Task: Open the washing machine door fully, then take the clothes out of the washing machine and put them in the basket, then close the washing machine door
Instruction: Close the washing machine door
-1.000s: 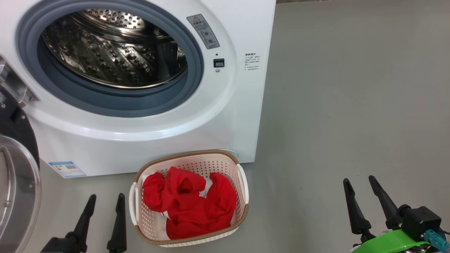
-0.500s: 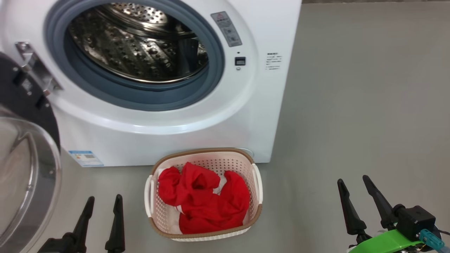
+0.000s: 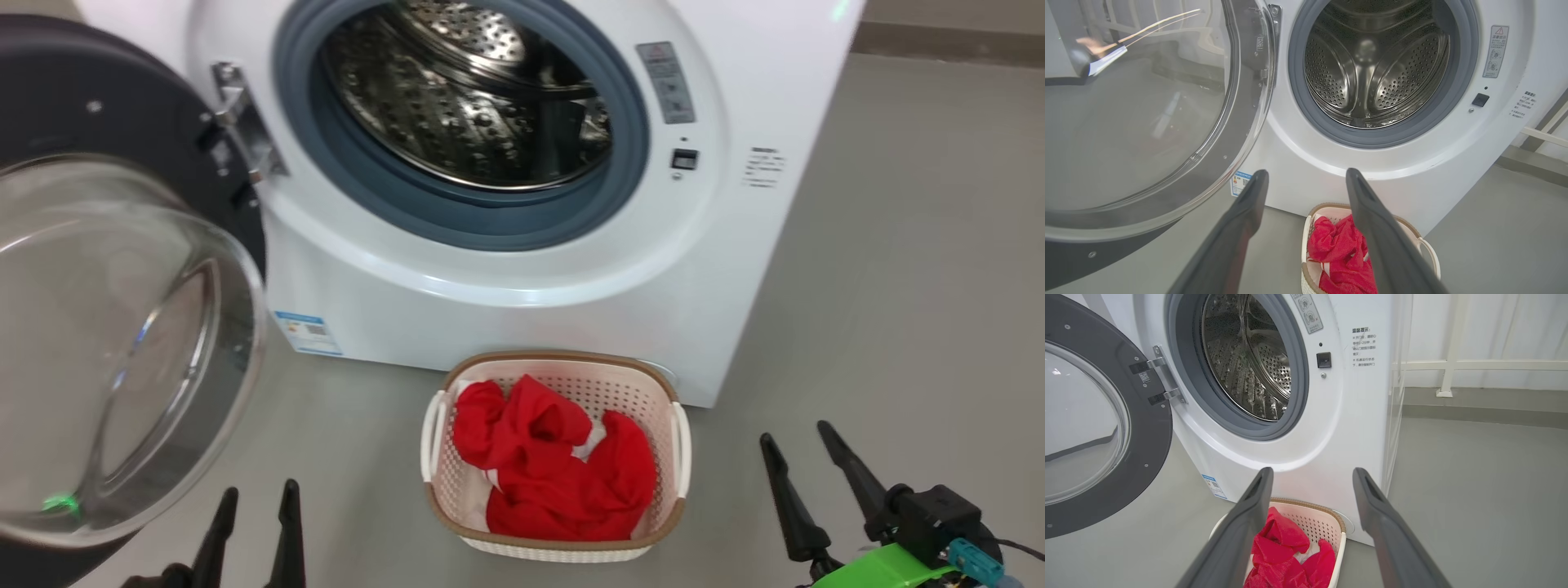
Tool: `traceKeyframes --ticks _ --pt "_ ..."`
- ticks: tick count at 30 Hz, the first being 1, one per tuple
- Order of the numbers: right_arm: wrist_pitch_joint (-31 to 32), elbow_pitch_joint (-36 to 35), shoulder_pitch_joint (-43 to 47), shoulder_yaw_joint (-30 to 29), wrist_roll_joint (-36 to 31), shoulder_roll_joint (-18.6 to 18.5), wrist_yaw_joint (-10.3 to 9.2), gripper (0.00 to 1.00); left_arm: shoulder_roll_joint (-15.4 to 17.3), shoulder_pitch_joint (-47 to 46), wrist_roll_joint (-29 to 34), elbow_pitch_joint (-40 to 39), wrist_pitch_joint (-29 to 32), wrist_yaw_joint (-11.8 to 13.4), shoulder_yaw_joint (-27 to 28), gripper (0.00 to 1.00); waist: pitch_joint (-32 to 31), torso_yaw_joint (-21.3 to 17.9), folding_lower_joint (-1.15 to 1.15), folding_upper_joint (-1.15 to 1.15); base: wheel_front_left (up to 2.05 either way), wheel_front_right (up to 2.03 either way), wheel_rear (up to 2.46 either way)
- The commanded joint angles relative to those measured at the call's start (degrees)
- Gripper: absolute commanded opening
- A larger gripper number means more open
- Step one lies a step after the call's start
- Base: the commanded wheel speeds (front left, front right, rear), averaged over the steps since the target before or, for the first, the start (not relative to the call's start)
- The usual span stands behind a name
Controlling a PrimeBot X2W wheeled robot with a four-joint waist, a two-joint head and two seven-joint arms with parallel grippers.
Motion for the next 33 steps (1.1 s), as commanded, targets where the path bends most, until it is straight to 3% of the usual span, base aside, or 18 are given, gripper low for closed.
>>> traceKeyframes --ticks 1,11,22,33 --pt "-0.37 -1.07 -1.03 1.98 0.80 -0.78 0.36 1.00 0.45 0.02 -0.42 -0.97 -0.29 0.59 1.33 1.00 -1.29 3.87 0.00 0.00 0.00 0.00 0.00" --pt "-0.37 -0.20 -1.92 5.89 1.51 -0.80 0.36 1.00 0.45 1.55 -1.35 -1.57 -0.29 1.89 -0.54 1.00 -2.13 10.06 0.00 0.00 0.00 0.00 0.00" --pt "-0.37 1.44 -4.97 9.85 2.32 -1.29 0.36 1.00 0.45 2.99 -2.96 -3.48 -0.29 3.30 0.85 1.00 -0.99 11.45 0.00 0.00 0.00 0.00 0.00" --pt "-0.37 1.78 -5.25 10.50 2.91 -0.95 0.36 1.00 0.45 3.00 -5.59 -3.15 -0.29 2.14 1.89 1.00 -1.63 11.33 0.00 0.00 0.00 0.00 0.00"
